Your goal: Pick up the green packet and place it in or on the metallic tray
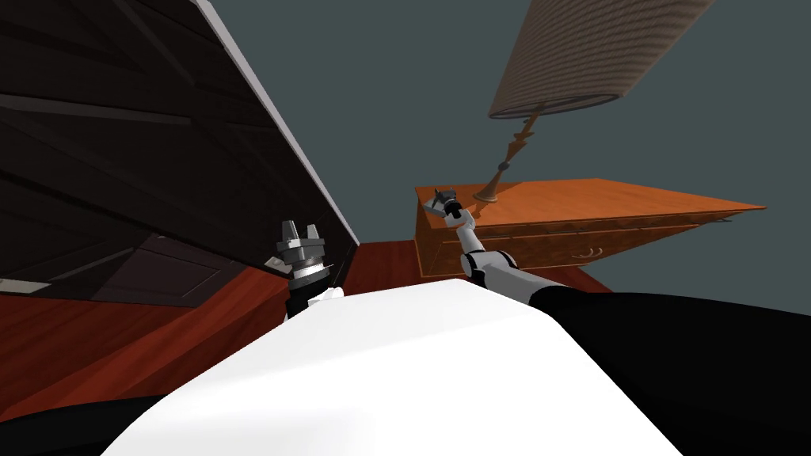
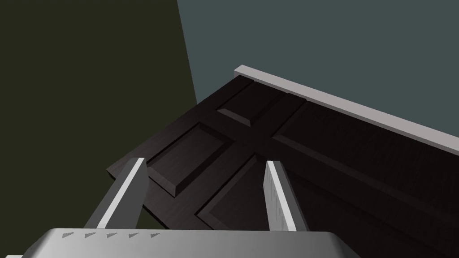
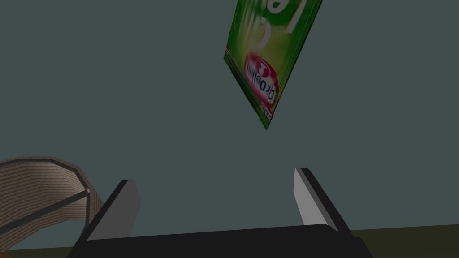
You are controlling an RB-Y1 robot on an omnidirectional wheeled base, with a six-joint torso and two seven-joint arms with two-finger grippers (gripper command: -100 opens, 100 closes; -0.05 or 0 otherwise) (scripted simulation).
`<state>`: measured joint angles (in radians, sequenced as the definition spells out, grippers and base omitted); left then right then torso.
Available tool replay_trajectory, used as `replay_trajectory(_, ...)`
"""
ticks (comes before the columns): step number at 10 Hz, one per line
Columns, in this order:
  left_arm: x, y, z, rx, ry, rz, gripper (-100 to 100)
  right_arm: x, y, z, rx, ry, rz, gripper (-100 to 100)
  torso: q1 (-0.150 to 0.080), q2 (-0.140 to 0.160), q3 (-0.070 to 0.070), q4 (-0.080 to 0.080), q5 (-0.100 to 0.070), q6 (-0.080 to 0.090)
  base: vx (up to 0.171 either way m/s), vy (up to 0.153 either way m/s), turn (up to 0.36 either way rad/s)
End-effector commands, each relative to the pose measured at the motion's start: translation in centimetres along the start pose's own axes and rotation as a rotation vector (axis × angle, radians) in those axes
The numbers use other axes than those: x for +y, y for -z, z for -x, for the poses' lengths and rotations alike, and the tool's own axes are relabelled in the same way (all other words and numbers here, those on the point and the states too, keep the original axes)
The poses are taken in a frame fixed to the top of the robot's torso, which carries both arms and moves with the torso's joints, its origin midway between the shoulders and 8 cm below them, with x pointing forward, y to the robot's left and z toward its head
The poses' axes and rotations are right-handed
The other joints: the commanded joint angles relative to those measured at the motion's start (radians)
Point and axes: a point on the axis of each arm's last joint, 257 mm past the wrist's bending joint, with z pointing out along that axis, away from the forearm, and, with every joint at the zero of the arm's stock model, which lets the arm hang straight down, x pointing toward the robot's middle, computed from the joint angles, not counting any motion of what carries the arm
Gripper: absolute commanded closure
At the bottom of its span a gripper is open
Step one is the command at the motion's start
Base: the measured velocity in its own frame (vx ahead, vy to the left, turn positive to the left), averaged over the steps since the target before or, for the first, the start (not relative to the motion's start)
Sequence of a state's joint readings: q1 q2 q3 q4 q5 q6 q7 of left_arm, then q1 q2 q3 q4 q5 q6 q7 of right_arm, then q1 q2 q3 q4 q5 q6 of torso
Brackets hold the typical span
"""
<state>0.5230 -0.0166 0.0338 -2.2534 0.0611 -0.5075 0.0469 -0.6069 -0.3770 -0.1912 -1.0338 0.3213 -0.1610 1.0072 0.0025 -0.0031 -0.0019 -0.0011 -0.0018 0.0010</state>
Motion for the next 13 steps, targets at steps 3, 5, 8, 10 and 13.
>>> replay_trajectory(3, 0.0, 0.0, 0.0, 0.000, 0.000, 0.000, 0, -0.2, -0.2, 0.3, 0.001, -0.040, 0.019, -100, 0.000, 0.000, 0.000, 0.000, 0.000, -0.001, 0.024, 0.061, -0.056)
replay_trajectory(5, 0.0, 0.0, 0.0, 0.000, 0.000, 0.000, 0, -0.4, -0.4, 0.4, 0.009, -0.011, 0.056, -100, -0.001, 0.000, 0.000, 0.000, 0.000, 0.000, 0.028, 0.090, -0.192)
replay_trajectory(8, 0.0, 0.0, 0.0, 0.000, 0.000, 0.000, 0, -0.5, -0.6, 0.4, 0.024, -0.003, 0.089, -100, -0.002, 0.001, 0.000, 0.000, 0.000, -0.001, 0.022, 0.058, -0.080)
replay_trajectory(10, 0.0, 0.0, 0.0, 0.000, 0.000, 0.000, 0, -0.8, -0.6, 0.5, 0.026, -0.048, 0.089, -100, 0.002, -0.001, -0.001, 0.000, 0.001, -0.001, 0.026, 0.089, -0.070)
replay_trajectory(13, 0.0, 0.0, 0.0, 0.000, 0.000, 0.000, 0, -1.3, -0.6, 0.4, 0.047, -0.039, 0.120, -100, 0.003, 0.000, 0.000, 0.000, 0.001, -0.001, 0.022, 0.095, -0.125)
